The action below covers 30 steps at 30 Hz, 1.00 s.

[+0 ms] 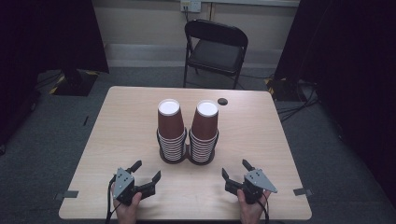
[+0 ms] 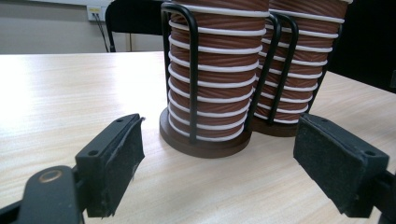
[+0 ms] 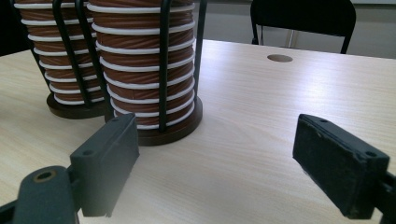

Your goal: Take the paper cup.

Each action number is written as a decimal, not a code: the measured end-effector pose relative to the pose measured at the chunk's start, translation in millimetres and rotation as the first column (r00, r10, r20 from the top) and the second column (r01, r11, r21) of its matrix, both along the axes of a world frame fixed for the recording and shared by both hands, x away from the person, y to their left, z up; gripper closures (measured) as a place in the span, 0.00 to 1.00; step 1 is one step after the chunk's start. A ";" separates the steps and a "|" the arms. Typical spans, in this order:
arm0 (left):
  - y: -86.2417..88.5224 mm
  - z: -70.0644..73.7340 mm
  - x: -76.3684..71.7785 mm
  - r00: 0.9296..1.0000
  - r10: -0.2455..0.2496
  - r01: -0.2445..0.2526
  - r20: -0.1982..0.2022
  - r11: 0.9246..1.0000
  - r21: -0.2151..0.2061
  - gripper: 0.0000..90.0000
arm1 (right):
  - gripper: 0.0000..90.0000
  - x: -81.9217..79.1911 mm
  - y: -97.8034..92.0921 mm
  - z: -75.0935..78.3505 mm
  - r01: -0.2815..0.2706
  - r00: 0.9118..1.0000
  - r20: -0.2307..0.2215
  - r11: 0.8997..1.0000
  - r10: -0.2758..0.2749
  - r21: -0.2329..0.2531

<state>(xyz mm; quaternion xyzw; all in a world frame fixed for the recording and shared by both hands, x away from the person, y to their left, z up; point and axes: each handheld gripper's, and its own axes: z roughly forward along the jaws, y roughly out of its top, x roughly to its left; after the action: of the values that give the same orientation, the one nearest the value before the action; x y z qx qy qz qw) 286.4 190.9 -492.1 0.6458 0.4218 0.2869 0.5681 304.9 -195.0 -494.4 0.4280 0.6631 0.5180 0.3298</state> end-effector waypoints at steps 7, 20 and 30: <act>-4.6 9.9 -0.2 1.000 -0.025 0.025 0.001 1.000 0.003 0.18 | 0.15 -3.4 -0.9 -0.6 0.068 0.997 0.029 0.998 -0.068 0.020; -21.5 22.9 0.3 0.997 -0.076 0.076 0.000 0.997 0.028 0.19 | 0.15 -5.1 1.2 -0.7 0.068 0.997 0.044 0.998 -0.068 0.002; -37.5 42.3 2.9 0.989 -0.142 0.141 0.031 0.990 0.027 0.19 | 0.15 -6.2 -0.5 -1.1 0.081 0.995 0.055 0.997 -0.082 0.021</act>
<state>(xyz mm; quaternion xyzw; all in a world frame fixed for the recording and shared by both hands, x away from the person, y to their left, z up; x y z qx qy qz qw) 289.3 153.4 -449.8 0.6763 0.3620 0.2618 0.5856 298.7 -195.6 -495.6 0.4431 0.6308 0.5220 0.3650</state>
